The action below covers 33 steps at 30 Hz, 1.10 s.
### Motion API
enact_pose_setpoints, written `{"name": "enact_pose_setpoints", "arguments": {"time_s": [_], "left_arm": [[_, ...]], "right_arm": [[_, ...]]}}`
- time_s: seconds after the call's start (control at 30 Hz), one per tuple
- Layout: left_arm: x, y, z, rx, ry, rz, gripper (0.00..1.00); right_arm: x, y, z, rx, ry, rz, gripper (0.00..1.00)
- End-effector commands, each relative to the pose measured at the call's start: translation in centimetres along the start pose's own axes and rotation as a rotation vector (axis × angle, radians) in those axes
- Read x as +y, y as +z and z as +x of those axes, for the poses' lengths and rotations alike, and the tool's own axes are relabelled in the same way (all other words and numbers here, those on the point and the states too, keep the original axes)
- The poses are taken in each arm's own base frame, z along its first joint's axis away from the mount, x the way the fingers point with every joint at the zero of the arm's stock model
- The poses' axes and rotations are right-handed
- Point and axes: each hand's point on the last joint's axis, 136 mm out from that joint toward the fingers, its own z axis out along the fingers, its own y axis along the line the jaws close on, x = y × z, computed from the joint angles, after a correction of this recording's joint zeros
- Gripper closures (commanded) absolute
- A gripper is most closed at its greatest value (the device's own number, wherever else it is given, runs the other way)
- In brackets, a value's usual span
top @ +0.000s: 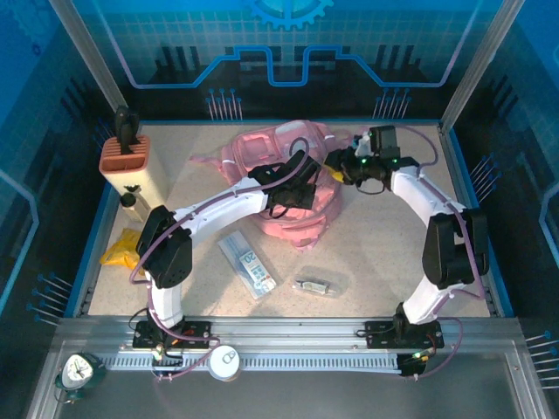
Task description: Pack the student bag
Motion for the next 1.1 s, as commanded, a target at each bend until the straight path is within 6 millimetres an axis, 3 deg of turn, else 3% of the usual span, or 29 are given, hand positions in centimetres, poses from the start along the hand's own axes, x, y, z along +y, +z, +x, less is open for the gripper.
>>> {"name": "enact_pose_setpoints", "arguments": {"time_s": [0.0,0.23,0.37,0.47,0.63,0.8,1.0,1.07], "left_arm": [[-0.6,-0.7,-1.0,-0.018,-0.022,0.028,1.0],[-0.6,-0.5,-0.9,-0.016,-0.032,0.039,1.0],[0.1,-0.6,-0.7,-0.004,-0.04,0.008,1.0],[0.1,-0.6,-0.7,-0.017,-0.044,0.026,1.0],[0.0,-0.6,-0.8,-0.016,-0.044,0.028,1.0],[0.0,-0.6,-1.0,-0.013,-0.058,0.036,1.0],[-0.8,-0.6,-0.6,0.009,-0.042,0.08,1.0],[-1.3,-0.7,0.1,0.052,-0.013,0.119,1.0]], "right_arm": [[1.2,1.8,2.3,0.065,0.018,-0.052,0.61],[-0.3,2.8,3.5,0.064,0.042,0.014,0.6],[-1.3,0.6,3.8,0.035,0.049,0.051,0.52],[-0.9,-0.4,4.4,0.038,0.038,0.04,0.49],[-2.1,1.1,5.7,0.083,0.094,0.041,0.52],[-1.7,2.6,6.7,0.126,0.097,0.057,0.51],[-2.1,4.1,4.1,0.06,0.096,0.068,0.62],[-2.3,4.0,3.4,0.04,0.074,0.089,0.74]]}}
